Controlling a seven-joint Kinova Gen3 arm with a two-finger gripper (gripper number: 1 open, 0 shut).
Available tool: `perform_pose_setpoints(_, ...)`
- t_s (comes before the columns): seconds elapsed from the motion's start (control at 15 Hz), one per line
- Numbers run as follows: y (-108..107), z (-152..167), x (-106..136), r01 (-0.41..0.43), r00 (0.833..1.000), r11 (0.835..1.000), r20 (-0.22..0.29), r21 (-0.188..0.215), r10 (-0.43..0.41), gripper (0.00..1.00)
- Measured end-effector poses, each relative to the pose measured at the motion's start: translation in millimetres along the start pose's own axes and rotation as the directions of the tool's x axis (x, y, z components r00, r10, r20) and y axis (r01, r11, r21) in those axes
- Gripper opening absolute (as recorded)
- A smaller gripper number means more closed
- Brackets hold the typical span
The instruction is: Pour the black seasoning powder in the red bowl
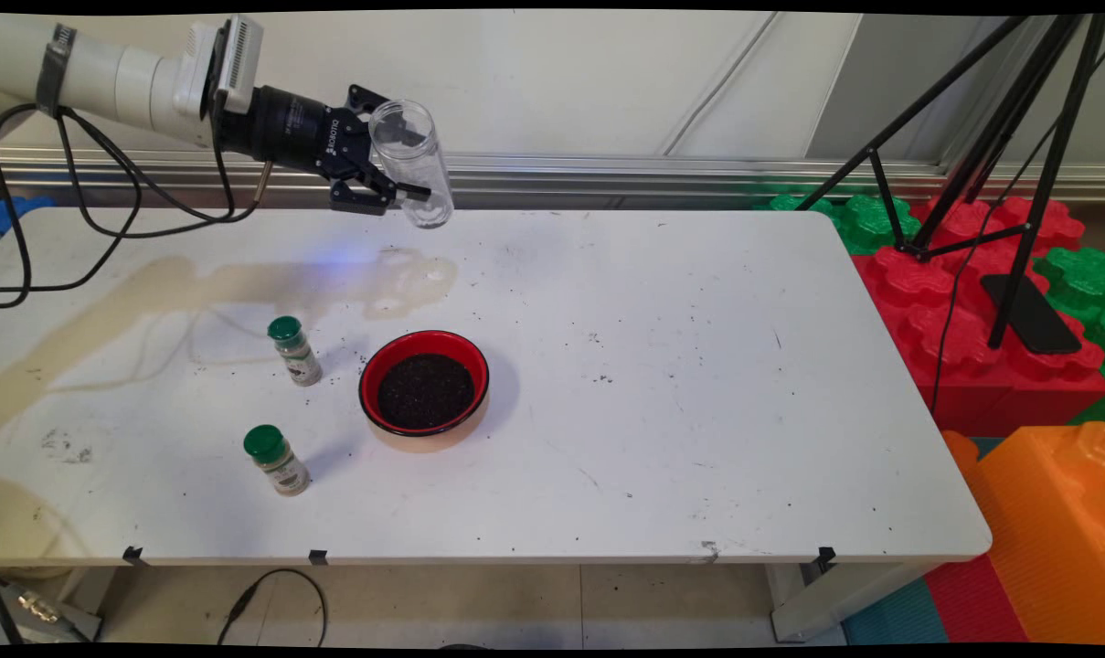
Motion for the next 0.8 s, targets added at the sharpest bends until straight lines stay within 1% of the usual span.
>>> perform_pose_setpoints(0.13, -2.2, 0.4, -6.5, 0.077, 0.997, 0.997, 0.002, -0.012, -0.077, 0.0)
perform_pose_setpoints(0.33, -4.6, 1.2, -20.2, 0.187, 0.982, 0.982, 0.007, -0.021, -0.187, 0.0)
perform_pose_setpoints(0.53, -6.0, 3.1, -36.8, 0.285, 0.959, 0.958, 0.018, -0.017, -0.284, 0.0)
perform_pose_setpoints(0.67, -5.6, 4.2, -48.9, 0.346, 0.938, 0.938, 0.026, -0.014, -0.346, 0.0)
perform_pose_setpoints(0.8, -4.7, 4.9, -57.4, 0.383, 0.923, 0.924, 0.034, -0.013, -0.383, 0.0)
